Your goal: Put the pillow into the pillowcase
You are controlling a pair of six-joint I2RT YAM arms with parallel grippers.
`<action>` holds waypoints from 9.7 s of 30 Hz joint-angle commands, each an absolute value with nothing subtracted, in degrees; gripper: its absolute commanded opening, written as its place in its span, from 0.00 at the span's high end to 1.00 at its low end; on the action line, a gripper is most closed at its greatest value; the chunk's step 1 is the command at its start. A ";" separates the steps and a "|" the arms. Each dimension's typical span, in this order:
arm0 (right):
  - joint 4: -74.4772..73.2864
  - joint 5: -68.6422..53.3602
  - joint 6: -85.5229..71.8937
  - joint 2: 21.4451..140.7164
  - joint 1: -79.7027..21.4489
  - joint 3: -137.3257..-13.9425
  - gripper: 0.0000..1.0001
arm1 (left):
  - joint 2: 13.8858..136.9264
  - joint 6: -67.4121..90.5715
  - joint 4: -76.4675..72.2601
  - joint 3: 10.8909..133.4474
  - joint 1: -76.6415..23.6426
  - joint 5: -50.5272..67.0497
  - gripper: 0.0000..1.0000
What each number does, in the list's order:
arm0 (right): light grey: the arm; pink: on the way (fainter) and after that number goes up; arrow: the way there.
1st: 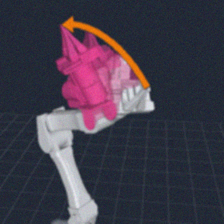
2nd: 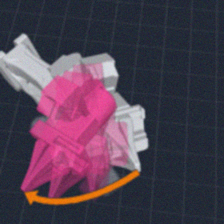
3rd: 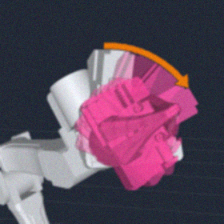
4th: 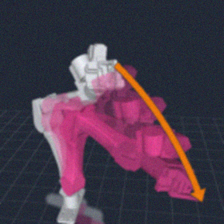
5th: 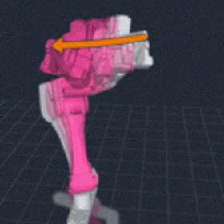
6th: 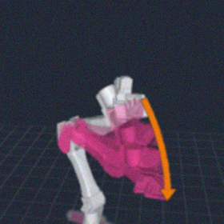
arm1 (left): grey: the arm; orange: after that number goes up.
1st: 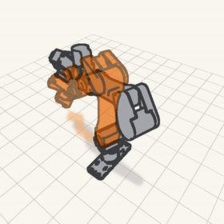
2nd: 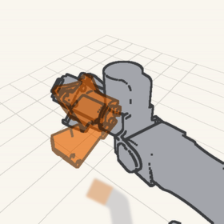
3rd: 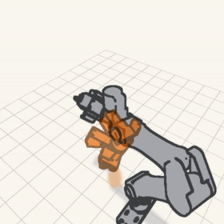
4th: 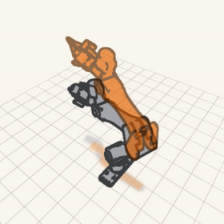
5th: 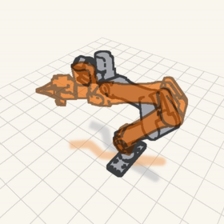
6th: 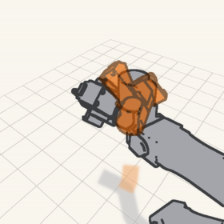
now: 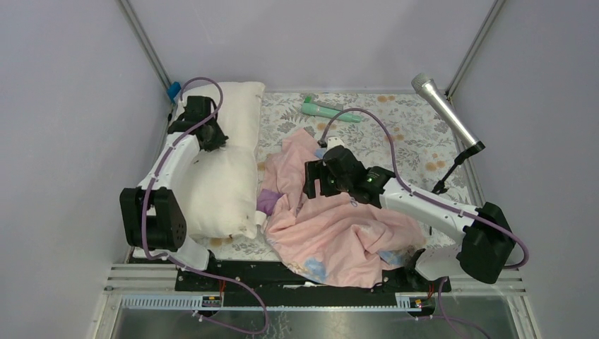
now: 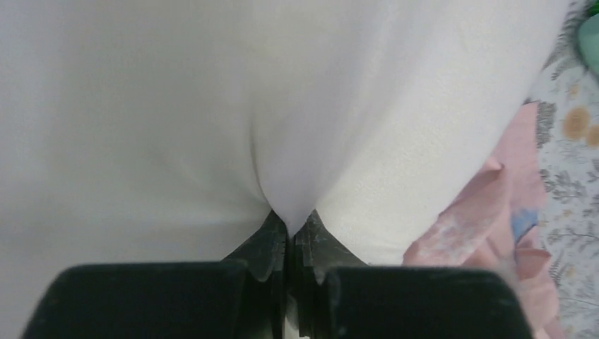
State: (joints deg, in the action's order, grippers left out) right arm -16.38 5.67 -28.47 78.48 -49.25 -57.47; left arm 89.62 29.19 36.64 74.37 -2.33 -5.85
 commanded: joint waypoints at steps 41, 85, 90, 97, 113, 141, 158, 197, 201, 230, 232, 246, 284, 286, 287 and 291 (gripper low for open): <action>-26.79 11.11 -22.37 113.31 -52.79 -108.99 1.00 | 64.49 31.25 32.78 72.39 -15.03 -7.53 0.01; -5.75 10.67 -20.55 86.64 -57.07 -70.80 0.32 | 77.88 34.69 24.67 75.57 -6.82 -3.28 1.00; 0.52 9.27 -14.72 93.49 -63.25 -71.91 0.35 | 80.33 37.65 23.73 81.33 -3.86 -0.65 1.00; 5.61 7.36 -11.67 107.18 -65.69 -76.44 0.32 | 83.96 39.70 22.96 87.74 -1.01 3.13 1.00; 8.42 12.35 -13.69 122.38 -67.04 -80.15 0.33 | 86.75 41.18 22.85 91.43 1.50 8.95 1.00; 21.81 -7.35 -30.24 124.72 -66.01 -96.81 0.37 | 86.55 37.52 26.76 95.80 2.44 10.46 1.00; -2.22 9.60 -40.35 102.53 -54.21 -74.11 0.59 | 77.27 39.06 23.38 83.10 1.56 15.20 1.00; -2.53 19.06 -45.62 90.14 -53.51 -52.42 1.00 | 48.62 44.19 25.57 42.69 -12.39 17.66 1.00; -1.73 20.34 -46.55 82.78 -53.53 -46.68 1.00 | 48.42 44.98 24.26 34.87 -12.39 18.17 1.00; 1.84 17.34 -41.79 75.32 -53.68 -37.18 1.00 | 64.47 15.13 19.95 63.09 -38.79 2.61 0.02; 1.87 17.45 -42.28 75.09 -53.70 -36.96 1.00 | 70.37 9.79 19.64 65.90 -42.44 -3.31 0.01; 2.09 19.93 -44.00 70.21 -53.61 -31.91 1.00 | 90.59 -4.62 12.36 66.94 -46.49 -22.42 0.49; -11.95 26.83 -32.82 73.25 -61.03 -54.26 0.75 | 68.38 37.72 8.39 47.01 -35.22 2.52 1.00; -11.82 26.70 -32.59 76.15 -61.77 -56.03 0.75 | 68.47 38.10 8.54 47.06 -34.80 2.39 1.00; -11.86 26.49 -32.66 77.56 -61.94 -56.48 0.76 | 68.39 38.23 8.71 47.20 -34.54 2.44 1.00; -10.18 26.15 -34.35 81.62 -62.11 -54.82 0.76 | 67.95 38.38 9.52 47.50 -33.31 2.29 1.00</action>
State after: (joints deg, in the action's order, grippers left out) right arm -10.24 23.59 -34.09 77.97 -61.80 -55.44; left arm 69.28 37.08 10.59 47.57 -34.87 2.11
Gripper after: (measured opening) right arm 0.240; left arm 0.020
